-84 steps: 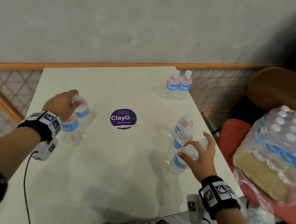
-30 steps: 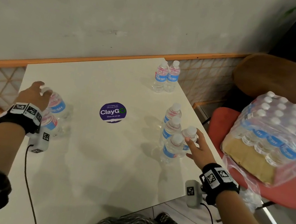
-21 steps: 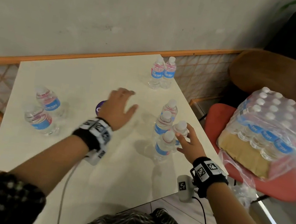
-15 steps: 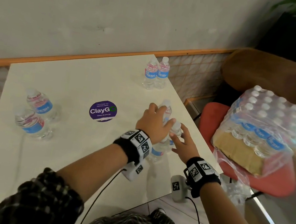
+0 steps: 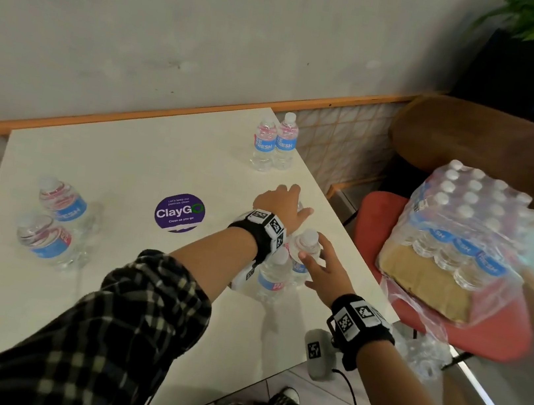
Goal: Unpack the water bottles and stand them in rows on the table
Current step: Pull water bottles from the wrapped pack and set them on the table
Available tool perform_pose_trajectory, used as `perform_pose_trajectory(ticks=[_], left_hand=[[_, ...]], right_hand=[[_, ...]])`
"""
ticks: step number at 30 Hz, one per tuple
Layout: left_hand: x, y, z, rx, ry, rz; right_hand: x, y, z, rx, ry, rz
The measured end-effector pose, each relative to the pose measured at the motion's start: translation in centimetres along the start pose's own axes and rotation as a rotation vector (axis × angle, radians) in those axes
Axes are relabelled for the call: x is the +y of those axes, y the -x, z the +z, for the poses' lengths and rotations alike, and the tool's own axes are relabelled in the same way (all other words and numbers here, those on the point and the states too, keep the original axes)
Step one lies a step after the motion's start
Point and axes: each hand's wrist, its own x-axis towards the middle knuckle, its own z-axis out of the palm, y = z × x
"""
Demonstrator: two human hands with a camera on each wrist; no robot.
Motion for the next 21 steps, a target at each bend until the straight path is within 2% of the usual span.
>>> perform_pose_trajectory(ticks=[3,7,12,21], left_hand=[[-0.8,-0.5,-0.2,0.051,-0.072,0.065],[-4.5,0.3,-0.7,0.048,-0.004,0.065],[-12.1,3.1,-1.7,0.089,0.044,-0.019],[-26.1,6.4,-5.2,0.125,-0.147,-0.254]], right_hand=[[0.0,-0.1,-0.1,-0.004,0.005,-0.007],[0.1,-0.5,0.0,0.004,0.013,-0.015],[0.4,-0.8,0.1,-0.007,0.002,-0.026],[0.3,-1.0,0.8,0.019,-0.012,-0.029]])
